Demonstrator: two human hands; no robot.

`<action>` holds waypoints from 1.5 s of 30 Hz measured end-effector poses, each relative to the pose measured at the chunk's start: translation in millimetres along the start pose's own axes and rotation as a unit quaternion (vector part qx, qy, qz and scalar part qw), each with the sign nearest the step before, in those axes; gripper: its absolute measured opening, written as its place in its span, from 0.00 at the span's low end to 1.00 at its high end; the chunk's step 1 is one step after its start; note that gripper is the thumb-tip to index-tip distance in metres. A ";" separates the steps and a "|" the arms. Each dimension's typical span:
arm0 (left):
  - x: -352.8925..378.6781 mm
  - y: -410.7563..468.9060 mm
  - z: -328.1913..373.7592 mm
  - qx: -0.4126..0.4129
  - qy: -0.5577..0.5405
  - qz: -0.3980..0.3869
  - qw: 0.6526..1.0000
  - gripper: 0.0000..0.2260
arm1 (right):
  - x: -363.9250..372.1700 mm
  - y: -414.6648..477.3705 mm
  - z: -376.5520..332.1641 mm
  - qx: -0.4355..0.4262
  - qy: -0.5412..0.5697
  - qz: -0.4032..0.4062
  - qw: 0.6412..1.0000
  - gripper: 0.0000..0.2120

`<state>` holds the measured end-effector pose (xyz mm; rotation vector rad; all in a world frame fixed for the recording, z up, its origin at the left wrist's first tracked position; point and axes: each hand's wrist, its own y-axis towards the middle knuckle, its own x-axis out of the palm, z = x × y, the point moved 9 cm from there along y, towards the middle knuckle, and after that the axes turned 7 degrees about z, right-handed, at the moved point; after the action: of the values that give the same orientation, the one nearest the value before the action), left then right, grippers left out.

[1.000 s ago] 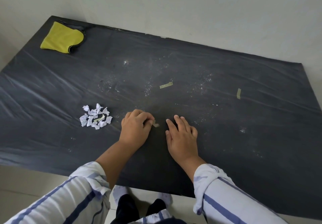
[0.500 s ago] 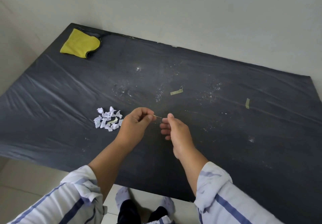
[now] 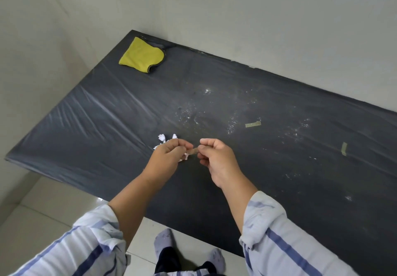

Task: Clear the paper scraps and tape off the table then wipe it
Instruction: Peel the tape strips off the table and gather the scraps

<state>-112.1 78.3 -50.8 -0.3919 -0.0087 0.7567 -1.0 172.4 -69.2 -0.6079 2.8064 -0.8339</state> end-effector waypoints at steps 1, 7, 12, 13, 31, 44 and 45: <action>-5.0 1.8 0.2 -0.008 0.000 0.008 1.000 0.07 | 4.9 0.7 -1.2 -0.009 -0.009 0.002 1.000 0.08; -28.2 22.8 -6.5 -0.020 0.089 0.035 0.995 0.06 | 29.6 4.0 -7.7 -0.054 -0.057 0.008 0.997 0.08; -42.9 36.6 -7.5 -0.009 0.179 0.060 0.982 0.05 | 43.3 10.4 -11.1 -0.118 -0.174 0.050 0.976 0.07; -44.0 38.9 -6.7 -0.004 0.204 0.060 0.977 0.04 | 45.6 10.5 -12.3 -0.130 -0.200 0.056 0.970 0.08; -40.0 55.2 -10.7 0.038 0.383 0.001 0.923 0.06 | 59.9 7.1 -3.1 -0.206 -0.355 0.121 0.904 0.11; -30.7 51.4 -0.8 0.146 0.484 0.020 0.863 0.09 | 60.4 3.7 -4.0 -0.230 -0.418 0.141 0.868 0.13; -31.7 51.6 -1.6 0.143 0.477 0.020 0.867 0.09 | 59.1 3.9 -3.5 -0.224 -0.411 0.141 0.872 0.15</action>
<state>-169.4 90.5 -66.1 -0.4480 1.0404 0.5271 -56.8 152.2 -70.2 -0.4358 2.1721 0.1525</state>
